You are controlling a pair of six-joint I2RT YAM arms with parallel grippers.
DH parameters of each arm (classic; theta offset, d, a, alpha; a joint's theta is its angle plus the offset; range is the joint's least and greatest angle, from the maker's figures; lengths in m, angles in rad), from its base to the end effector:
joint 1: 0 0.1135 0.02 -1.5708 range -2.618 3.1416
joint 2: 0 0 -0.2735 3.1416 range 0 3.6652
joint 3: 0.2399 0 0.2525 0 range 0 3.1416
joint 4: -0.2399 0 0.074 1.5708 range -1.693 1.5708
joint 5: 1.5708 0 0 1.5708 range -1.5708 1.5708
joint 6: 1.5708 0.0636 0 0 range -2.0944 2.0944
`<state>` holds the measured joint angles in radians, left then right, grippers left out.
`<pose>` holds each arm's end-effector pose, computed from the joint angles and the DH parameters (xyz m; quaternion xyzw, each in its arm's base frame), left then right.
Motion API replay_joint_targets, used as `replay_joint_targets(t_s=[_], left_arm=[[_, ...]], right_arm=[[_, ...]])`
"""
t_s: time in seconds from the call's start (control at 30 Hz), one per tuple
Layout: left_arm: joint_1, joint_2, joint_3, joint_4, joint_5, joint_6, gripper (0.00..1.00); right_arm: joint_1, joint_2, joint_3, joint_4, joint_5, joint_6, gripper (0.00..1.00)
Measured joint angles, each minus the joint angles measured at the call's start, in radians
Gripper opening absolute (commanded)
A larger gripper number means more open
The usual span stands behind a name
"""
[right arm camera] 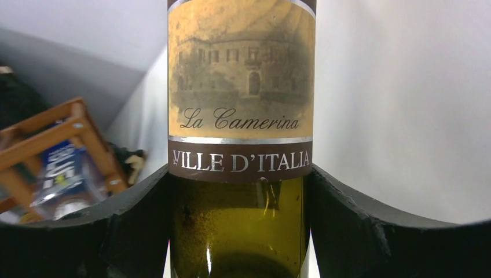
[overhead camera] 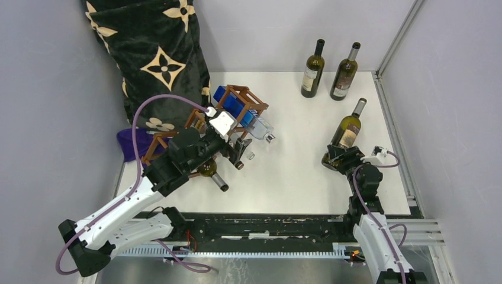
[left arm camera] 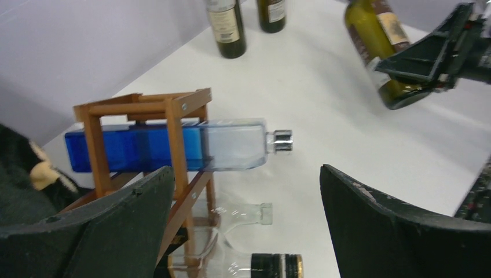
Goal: Put the wine bottle on the wine rack
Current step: Pick up the wine bottle from the corner of the board.
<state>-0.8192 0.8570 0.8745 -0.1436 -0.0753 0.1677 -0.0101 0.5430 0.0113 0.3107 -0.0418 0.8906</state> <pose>0.1547 -0.1585 0.3672 0.3332 0.6721 -0.1847 0.6350 0.1619 0.0010 0.1520 0.3280 0.7085 0.2810 0.5582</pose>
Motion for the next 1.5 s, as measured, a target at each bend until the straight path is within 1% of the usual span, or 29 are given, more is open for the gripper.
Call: replay_joint_targets(t_s=[0.13, 0.3, 0.47, 0.5, 0.53, 0.73, 0.87, 0.97, 1.13, 1.27, 1.5], left_arm=[[0.0, 0.031, 0.058, -0.01, 0.099, -0.108, 1.0], [0.0, 0.053, 0.074, 0.01, 0.202, -0.311, 1.0], [0.0, 0.076, 0.028, 0.108, 0.263, -0.484, 1.0], [0.0, 0.097, 0.012, 0.151, 0.281, -0.535, 1.0], [0.0, 0.103, 0.009, 0.16, 0.286, -0.544, 1.0], [0.0, 0.25, 0.005, 0.312, 0.341, -0.687, 1.0], [0.0, 0.376, 0.034, 0.387, 0.377, -0.771, 1.0], [-0.002, 0.434, 0.048, 0.454, 0.399, -0.816, 1.0], [-0.013, 0.478, 0.049, 0.573, 0.415, -0.869, 1.0], [-0.026, 0.512, 0.061, 0.654, 0.42, -0.895, 1.0], [-0.04, 0.582, 0.106, 0.742, 0.431, -0.915, 1.0]], right_arm=[[0.017, -0.062, 0.0, 0.063, -0.053, 0.026, 0.0], [0.035, -0.124, 0.0, 0.162, -0.136, 0.051, 0.0], [0.04, -0.158, 0.0, 0.27, -0.198, 0.081, 0.0], [0.044, -0.158, 0.0, 0.291, -0.208, 0.086, 0.0], [0.051, -0.158, 0.0, 0.311, -0.215, 0.093, 0.0], [0.091, -0.138, 0.0, 0.432, -0.262, 0.154, 0.0], [0.106, -0.087, 0.0, 0.55, -0.298, 0.208, 0.0], [0.109, -0.056, 0.0, 0.619, -0.315, 0.241, 0.0], [0.116, -0.01, 0.0, 0.729, -0.353, 0.284, 0.0], [0.127, 0.009, 0.0, 0.782, -0.377, 0.302, 0.0], [0.156, 0.032, 0.0, 0.838, -0.406, 0.31, 0.0]])
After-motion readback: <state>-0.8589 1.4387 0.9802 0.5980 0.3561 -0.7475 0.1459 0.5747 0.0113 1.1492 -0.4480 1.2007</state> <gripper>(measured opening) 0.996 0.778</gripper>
